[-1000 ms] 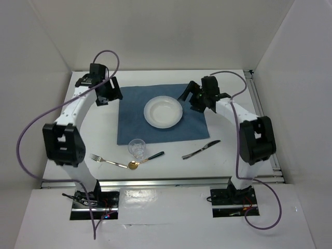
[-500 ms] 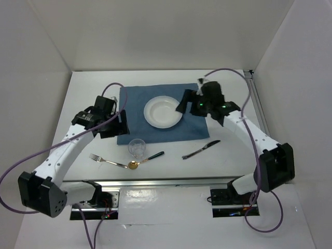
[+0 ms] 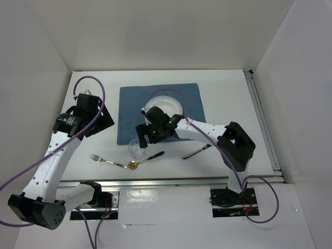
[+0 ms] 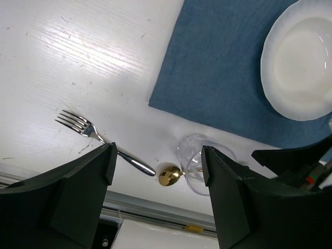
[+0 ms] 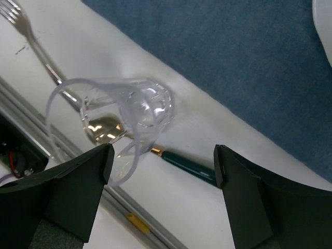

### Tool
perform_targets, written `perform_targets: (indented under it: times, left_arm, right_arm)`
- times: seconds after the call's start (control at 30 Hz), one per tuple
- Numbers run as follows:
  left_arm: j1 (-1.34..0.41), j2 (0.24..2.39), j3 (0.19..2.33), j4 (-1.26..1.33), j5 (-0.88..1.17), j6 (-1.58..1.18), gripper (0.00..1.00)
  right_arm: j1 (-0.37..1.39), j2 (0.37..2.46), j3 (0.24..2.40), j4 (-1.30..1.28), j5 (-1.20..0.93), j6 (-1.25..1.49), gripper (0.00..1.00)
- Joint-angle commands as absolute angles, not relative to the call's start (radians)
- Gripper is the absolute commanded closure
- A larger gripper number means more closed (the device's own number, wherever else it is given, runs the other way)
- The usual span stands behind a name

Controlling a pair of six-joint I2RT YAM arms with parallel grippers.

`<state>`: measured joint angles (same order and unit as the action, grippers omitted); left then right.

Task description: Set the dinner table for one person

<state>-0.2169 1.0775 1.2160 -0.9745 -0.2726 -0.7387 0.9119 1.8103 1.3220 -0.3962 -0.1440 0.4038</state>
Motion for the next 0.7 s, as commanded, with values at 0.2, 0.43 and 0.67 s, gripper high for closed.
perform_targets:
  times: [0.2, 0.43, 0.67]
  left_arm:
    - [-0.201, 1.029, 1.166, -0.976, -0.304, -0.779, 0.09]
    - [-0.169, 0.985, 1.057, -0.896, -0.281, -0.788, 0.18]
    - [-0.169, 1.003, 1.009, -0.848, -0.23, -0.779, 0.12]
  right_arm:
    - [0.94, 1.911, 1.446, -0.379, -0.095, 0.399, 0.55]
    - [0.905, 1.816, 1.546, -0.482, 0.006, 0.399, 1.0]
    - [0.573, 1.877, 1.822, -0.653, 0.12, 0.426, 1.0]
